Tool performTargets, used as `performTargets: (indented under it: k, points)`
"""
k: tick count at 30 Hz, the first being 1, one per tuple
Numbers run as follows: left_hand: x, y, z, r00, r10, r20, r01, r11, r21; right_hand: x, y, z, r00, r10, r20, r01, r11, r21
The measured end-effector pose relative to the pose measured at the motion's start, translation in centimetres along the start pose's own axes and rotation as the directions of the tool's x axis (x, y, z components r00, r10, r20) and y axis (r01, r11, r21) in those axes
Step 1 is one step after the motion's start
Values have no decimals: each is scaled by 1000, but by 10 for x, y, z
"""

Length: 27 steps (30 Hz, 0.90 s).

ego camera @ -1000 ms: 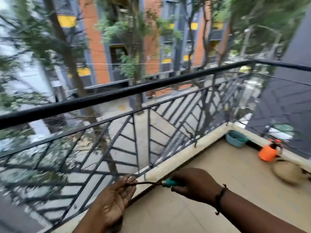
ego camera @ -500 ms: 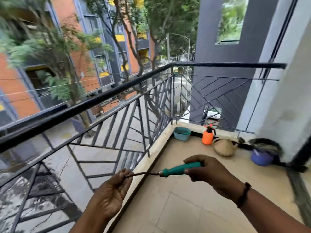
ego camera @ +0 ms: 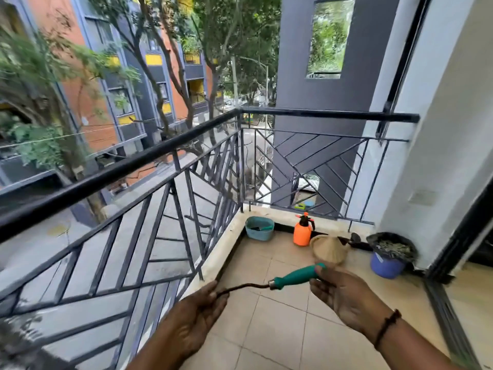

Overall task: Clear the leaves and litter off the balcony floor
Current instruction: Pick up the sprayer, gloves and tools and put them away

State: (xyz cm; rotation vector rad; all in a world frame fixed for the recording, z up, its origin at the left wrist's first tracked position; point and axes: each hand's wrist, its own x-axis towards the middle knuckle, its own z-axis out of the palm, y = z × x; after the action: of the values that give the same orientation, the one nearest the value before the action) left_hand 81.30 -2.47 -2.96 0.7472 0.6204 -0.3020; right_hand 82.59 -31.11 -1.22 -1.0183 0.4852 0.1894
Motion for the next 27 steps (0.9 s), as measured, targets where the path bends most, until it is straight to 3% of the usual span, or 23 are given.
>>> performTargets:
  k: [12,19,24,27]
  points:
    - [173,143,47,986,-108,123,83,978,194,118,-3,102,959,-137,-247,135,990,-26]
    - [242,166,101,976,-182,121,136,939,316,164,-16,109,910,-135,-393,106,990,-96]
    - [293,166,143,974,-209,88,164,917,364,225,-51,87,911,-128,-391,79,987,-140]
    - [332,168,167,980,-195,36,168,911,377,283,-77,73,944,-84,-320,45,991,-127]
